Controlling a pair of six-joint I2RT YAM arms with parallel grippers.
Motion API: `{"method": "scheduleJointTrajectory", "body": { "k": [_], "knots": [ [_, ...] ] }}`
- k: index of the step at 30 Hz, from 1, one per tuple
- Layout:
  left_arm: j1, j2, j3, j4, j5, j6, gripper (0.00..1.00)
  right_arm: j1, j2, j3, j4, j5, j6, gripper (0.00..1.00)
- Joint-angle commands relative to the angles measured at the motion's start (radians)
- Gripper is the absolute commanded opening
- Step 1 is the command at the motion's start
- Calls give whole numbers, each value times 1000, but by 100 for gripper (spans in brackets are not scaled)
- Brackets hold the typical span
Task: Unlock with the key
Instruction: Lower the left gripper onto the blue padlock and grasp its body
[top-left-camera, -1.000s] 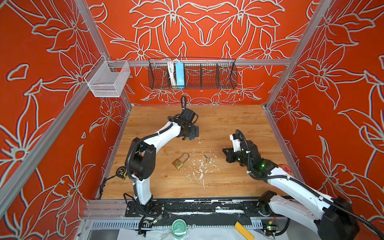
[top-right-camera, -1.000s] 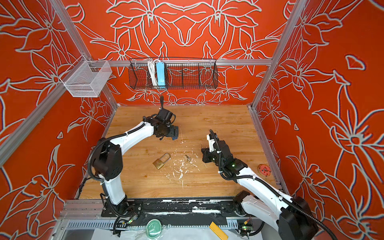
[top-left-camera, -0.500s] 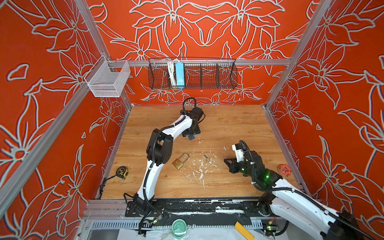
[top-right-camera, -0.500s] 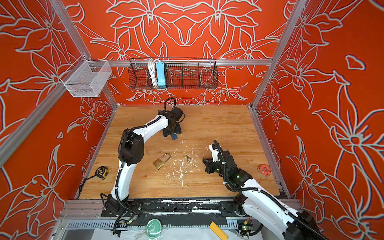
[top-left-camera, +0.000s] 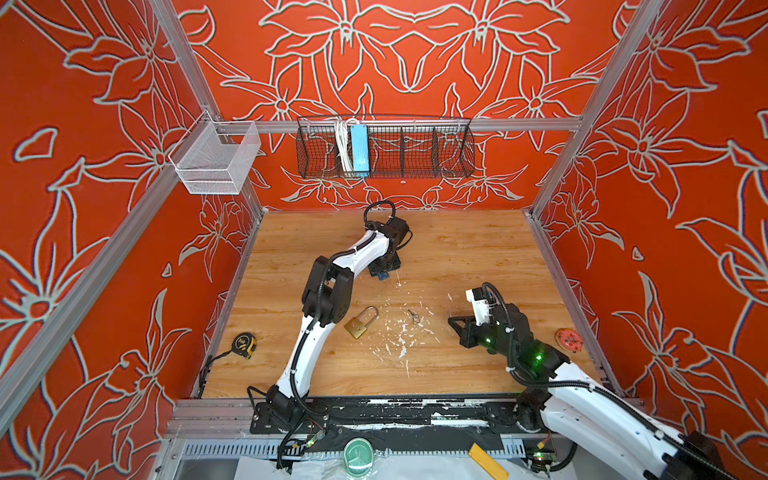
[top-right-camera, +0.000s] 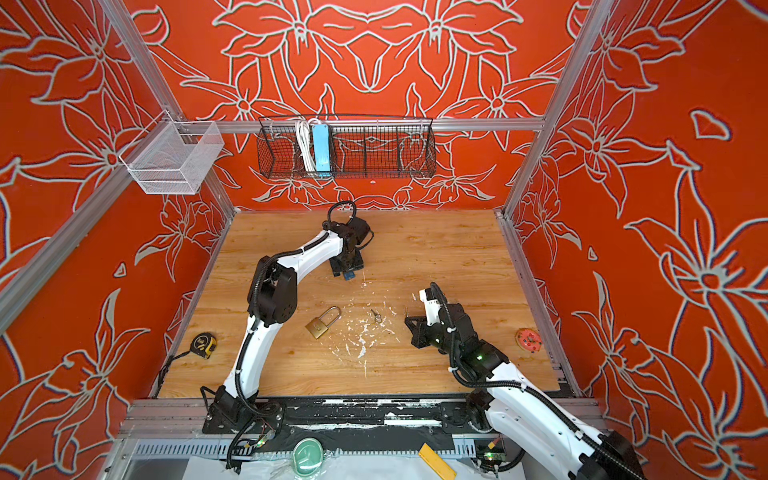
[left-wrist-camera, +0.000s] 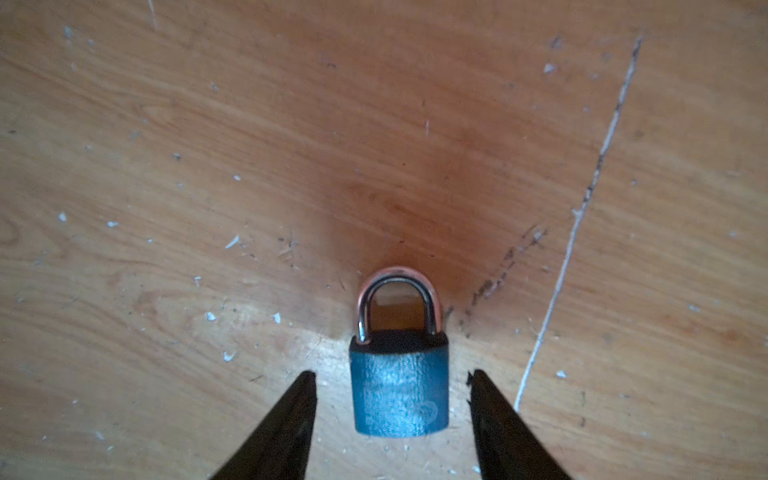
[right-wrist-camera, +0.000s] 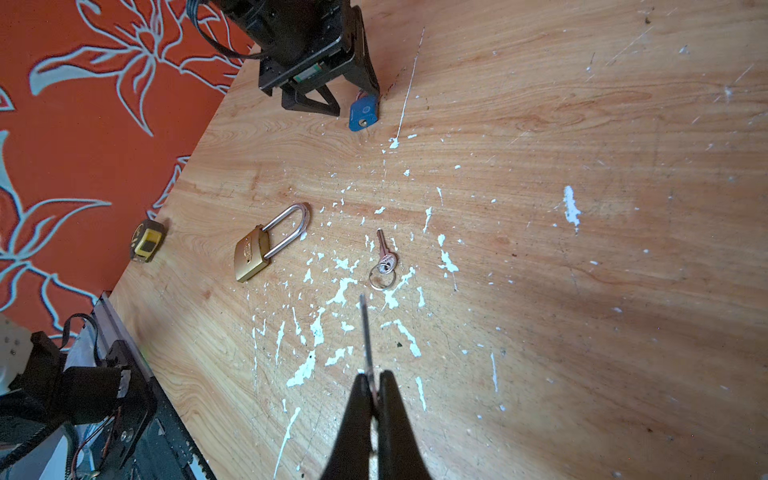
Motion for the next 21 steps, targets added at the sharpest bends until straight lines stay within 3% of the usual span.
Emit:
{"method": "scheduleJointTrajectory", "body": {
  "k": [1, 11, 21],
  "knots": [
    [1, 32, 37, -56, -24, -25, 54, -4, -16, -16, 20, -19, 23, 0],
    [13, 51, 39, -56, -12, -14, 48, -4, -30, -10, 5, -17, 22, 0],
    [21, 80, 43, -57, 19, -12, 48, -3, -44, -16, 2, -16, 23, 0]
  ]
}}
